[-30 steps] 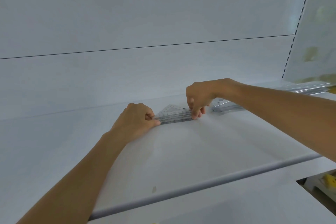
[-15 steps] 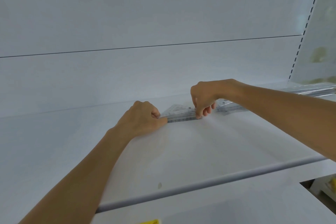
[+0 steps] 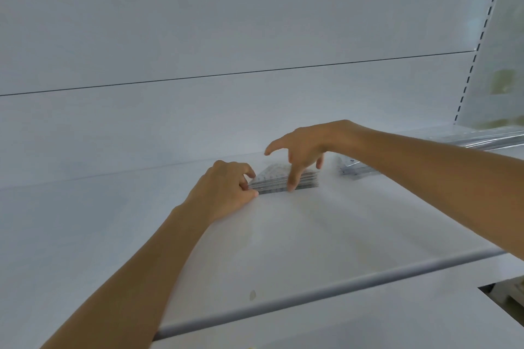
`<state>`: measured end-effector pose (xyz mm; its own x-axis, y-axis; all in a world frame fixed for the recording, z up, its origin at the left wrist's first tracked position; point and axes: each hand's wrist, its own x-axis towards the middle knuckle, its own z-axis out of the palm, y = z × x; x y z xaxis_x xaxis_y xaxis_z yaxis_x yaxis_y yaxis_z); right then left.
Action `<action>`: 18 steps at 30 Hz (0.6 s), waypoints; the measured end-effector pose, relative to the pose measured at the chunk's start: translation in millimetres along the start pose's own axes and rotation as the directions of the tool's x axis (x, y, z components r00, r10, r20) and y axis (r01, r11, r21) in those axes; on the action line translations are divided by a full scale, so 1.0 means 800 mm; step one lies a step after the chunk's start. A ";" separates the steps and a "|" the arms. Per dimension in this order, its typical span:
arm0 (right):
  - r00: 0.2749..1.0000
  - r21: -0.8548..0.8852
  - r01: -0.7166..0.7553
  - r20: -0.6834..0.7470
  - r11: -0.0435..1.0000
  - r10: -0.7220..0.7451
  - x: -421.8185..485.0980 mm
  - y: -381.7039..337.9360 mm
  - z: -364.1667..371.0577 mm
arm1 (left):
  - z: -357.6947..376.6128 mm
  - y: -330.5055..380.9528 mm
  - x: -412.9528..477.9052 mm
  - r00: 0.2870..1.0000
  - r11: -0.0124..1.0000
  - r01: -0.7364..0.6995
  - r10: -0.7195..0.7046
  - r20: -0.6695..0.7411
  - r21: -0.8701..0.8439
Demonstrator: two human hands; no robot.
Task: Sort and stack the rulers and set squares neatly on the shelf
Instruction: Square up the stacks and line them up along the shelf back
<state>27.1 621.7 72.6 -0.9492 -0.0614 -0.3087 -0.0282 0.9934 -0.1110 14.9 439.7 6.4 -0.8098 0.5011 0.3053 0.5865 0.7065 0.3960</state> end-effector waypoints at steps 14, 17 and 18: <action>0.997 -0.216 0.004 0.079 0.976 0.014 0.019 -0.042 -0.003 | 0.002 0.000 0.003 0.999 0.999 0.042 -0.042 -0.007 -0.010; 0.997 -0.248 0.007 0.078 0.969 0.012 0.022 -0.042 -0.001 | 0.003 0.001 0.002 0.999 0.999 0.040 -0.040 -0.010 0.011; 0.997 -0.246 0.009 0.078 0.969 0.010 0.022 -0.041 -0.001 | 0.003 0.002 0.002 0.999 0.999 0.039 -0.039 -0.010 0.014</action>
<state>10.8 588.2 71.6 -0.9219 -0.0587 -0.3829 -0.1134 0.9861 0.1218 14.7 442.8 5.0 -0.8319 0.4681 0.2982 0.5540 0.7327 0.3953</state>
